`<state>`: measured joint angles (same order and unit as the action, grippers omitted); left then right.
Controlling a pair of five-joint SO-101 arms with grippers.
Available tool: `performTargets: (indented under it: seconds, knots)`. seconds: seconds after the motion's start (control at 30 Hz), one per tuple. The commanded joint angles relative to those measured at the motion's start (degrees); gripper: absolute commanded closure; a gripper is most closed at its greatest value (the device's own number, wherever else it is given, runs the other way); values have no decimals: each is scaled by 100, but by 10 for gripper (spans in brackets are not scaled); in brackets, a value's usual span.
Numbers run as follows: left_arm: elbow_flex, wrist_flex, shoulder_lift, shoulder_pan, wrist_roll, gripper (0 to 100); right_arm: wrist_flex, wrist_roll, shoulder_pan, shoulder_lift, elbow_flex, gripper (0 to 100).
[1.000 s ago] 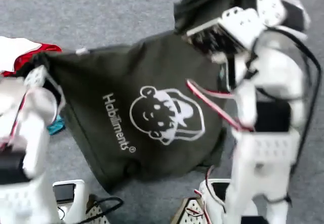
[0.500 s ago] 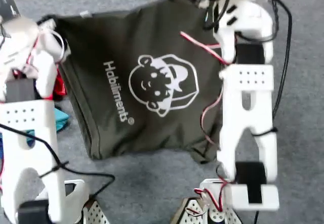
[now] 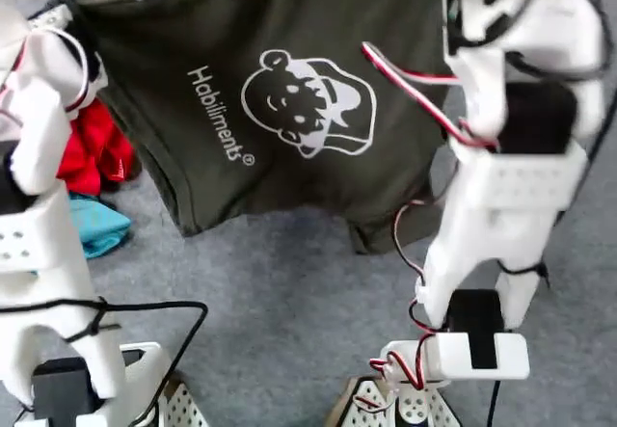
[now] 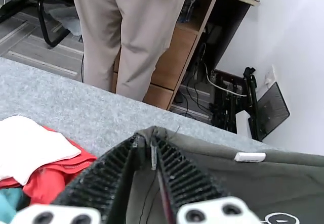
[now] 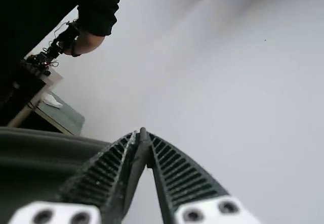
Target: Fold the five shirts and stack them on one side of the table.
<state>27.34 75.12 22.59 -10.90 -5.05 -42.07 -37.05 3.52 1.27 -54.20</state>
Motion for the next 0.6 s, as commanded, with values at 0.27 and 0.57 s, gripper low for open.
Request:
performTargets:
  seconds: [0.27, 0.57]
  knots:
    - [1767, 2022, 22, 202, 18, 981, -1582, 62, -127, -13, -2589, 994]
    - [2804, 2567, 558, -360, 53, 981, -1565, 26, -127, -4, -3512, 994]
